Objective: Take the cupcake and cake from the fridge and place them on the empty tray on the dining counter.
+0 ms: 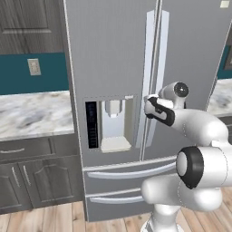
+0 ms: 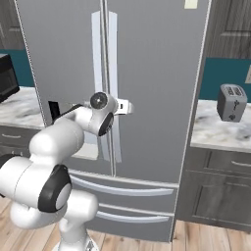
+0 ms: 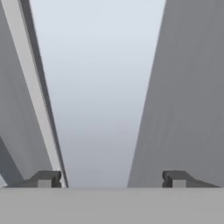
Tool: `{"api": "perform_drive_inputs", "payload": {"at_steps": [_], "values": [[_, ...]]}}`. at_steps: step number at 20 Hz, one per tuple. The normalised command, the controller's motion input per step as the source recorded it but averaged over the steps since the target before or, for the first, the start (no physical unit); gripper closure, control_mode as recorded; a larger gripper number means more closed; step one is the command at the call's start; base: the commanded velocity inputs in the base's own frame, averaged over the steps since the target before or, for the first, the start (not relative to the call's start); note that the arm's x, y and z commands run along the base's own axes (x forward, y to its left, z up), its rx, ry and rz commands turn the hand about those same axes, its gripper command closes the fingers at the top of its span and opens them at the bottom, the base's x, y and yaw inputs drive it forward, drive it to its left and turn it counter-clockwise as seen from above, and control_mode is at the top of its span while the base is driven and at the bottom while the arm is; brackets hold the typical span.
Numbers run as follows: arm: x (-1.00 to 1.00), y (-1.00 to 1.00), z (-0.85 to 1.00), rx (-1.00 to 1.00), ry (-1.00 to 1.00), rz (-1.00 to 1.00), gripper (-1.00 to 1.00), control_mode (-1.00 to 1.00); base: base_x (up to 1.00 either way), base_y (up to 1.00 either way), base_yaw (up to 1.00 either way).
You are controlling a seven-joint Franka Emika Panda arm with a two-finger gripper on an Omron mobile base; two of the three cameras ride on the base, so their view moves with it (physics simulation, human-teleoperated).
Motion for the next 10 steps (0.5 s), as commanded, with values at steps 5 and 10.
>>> {"api": "perform_drive_inputs", "payload": {"at_steps": [5,10], "values": [[0.46,-0.19,-0.19,0.00,0.00,-0.01,1.00,-1.00,0.00,0.00,0.00],[-0.01,-0.79,0.00,0.00,0.00,-0.11,1.00,-1.00,0.00,0.00,0.00]]}}
